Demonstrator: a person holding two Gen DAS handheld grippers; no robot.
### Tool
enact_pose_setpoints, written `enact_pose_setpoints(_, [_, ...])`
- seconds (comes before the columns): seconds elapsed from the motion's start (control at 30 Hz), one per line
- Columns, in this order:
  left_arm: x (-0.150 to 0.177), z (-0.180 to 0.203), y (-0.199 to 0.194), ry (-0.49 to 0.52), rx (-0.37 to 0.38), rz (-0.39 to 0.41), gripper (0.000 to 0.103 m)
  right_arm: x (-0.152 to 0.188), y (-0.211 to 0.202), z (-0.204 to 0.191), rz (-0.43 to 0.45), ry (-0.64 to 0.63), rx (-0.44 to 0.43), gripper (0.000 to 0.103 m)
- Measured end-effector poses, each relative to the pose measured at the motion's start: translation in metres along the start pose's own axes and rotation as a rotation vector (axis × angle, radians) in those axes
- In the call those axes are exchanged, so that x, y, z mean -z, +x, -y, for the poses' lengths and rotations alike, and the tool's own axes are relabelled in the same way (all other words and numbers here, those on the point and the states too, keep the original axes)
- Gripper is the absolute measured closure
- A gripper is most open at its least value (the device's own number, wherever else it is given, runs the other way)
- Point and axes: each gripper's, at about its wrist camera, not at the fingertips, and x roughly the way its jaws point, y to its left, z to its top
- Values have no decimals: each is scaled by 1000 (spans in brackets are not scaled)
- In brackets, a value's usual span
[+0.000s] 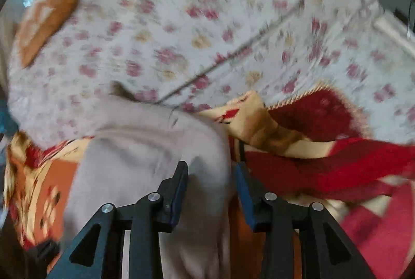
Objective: Fold large clothes
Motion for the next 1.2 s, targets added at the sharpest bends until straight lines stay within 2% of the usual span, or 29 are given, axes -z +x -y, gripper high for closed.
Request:
enact_pose_setpoints(0.13, [3,1,1,-8,-12,9,35,36,-40,-17,24,-92,-52,57])
enact_pose_setpoints(0.17, [4,1,1,-8,-18,11,35,44,-38,-21,12,-101,-54,57])
enact_pose_setpoints(0.27, [7,3,3,-11,-19,3,35,75,-16,-16,-65,-123,34,57])
enact_pose_setpoints(0.33, [9,6,2,-3,-37,4,35,88,-5,-2,-77,-82,37,58])
enact_pose_setpoints(0.4, [10,9,1,6,-51,10,35,90,-10,9,-81,-4,-13,57])
enact_pose_setpoints(0.63, [12,12,0,2,-68,8,35,80,-56,-1,9,16,-60,55])
enact_pose_setpoints(0.73, [13,12,0,1,-72,8,35,84,-54,-7,0,1,-58,55])
enact_pose_setpoints(0.83, [14,12,-1,-1,-71,8,35,96,-32,0,-66,12,-10,55])
enact_pose_setpoints(0.93, [13,7,1,-36,-19,-37,35,109,-11,7,-128,9,-11,49])
enact_pose_setpoints(1.0, [8,-5,-4,-83,69,-62,35,107,-18,10,-107,14,-22,42])
enact_pose_setpoints(1.07, [2,-19,-11,-136,124,-42,34,100,-27,14,-71,20,-68,37])
enact_pose_setpoints(1.13, [-6,-37,-17,-209,178,-9,20,94,-33,18,-37,31,-111,24])
enact_pose_setpoints(1.17, [-8,-43,-17,-235,199,-1,20,90,-35,21,-17,37,-137,17])
enact_pose_setpoints(1.2, [-11,-47,-15,-256,218,-1,20,87,-33,21,-11,37,-151,16])
